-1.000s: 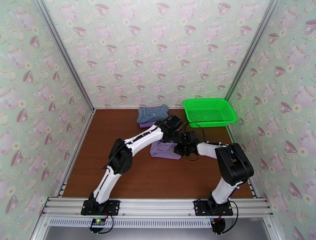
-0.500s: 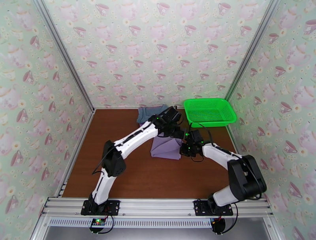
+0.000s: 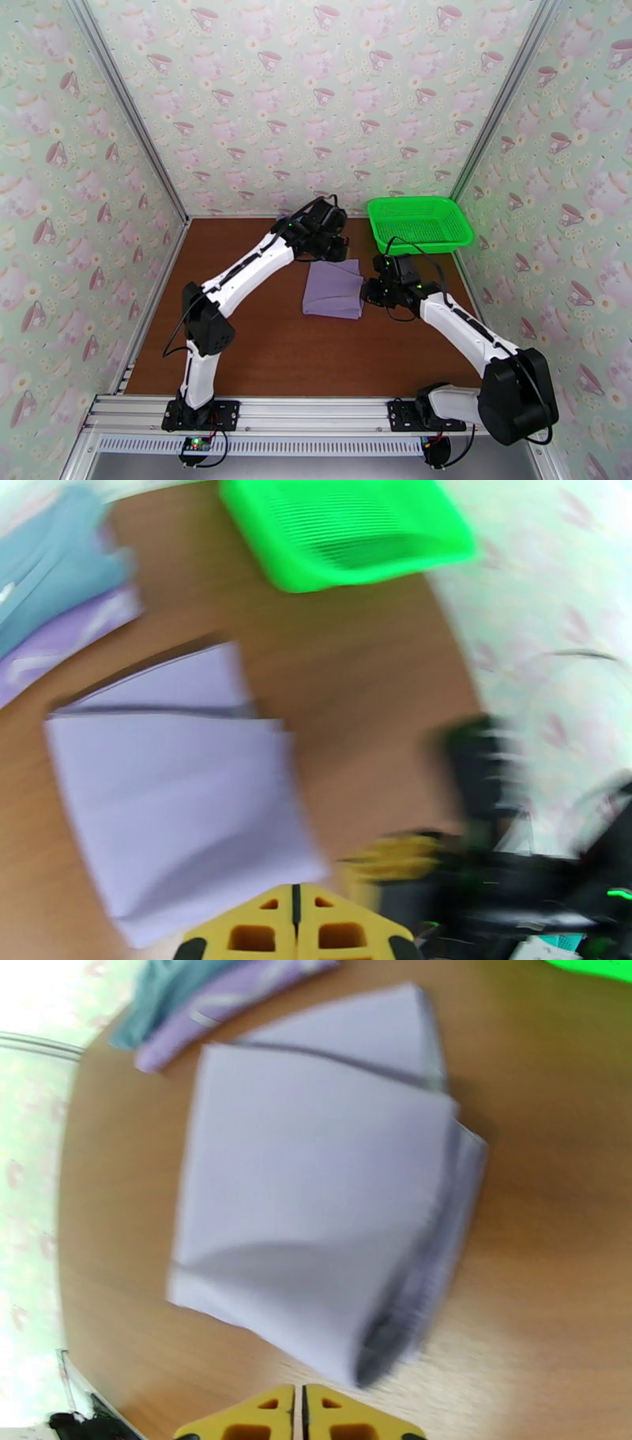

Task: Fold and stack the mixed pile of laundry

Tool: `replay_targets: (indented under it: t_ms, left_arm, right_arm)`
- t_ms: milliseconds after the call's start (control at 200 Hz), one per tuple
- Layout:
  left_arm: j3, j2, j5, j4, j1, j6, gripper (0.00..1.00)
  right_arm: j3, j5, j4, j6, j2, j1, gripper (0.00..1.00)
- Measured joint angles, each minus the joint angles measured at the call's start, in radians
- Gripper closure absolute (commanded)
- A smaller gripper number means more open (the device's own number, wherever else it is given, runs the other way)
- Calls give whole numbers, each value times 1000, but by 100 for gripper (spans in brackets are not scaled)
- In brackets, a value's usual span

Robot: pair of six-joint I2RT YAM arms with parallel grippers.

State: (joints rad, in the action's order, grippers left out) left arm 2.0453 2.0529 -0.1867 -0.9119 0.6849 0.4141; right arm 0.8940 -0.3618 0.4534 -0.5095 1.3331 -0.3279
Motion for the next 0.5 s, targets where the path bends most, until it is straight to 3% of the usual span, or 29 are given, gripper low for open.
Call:
replay_targets:
  t_ms: [165, 346, 501]
  left_arm:
    - [-54, 119, -16, 80, -77, -28, 100]
    - [-59, 266, -76, 167, -61, -51, 100]
    - [-131, 292, -89, 216, -53, -60, 100]
  right_arm:
    - [13, -18, -104, -48, 132, -64, 94]
    - [-55, -16, -156, -70, 202, -132, 95]
    - [-149, 5, -166, -71, 201, -137, 95]
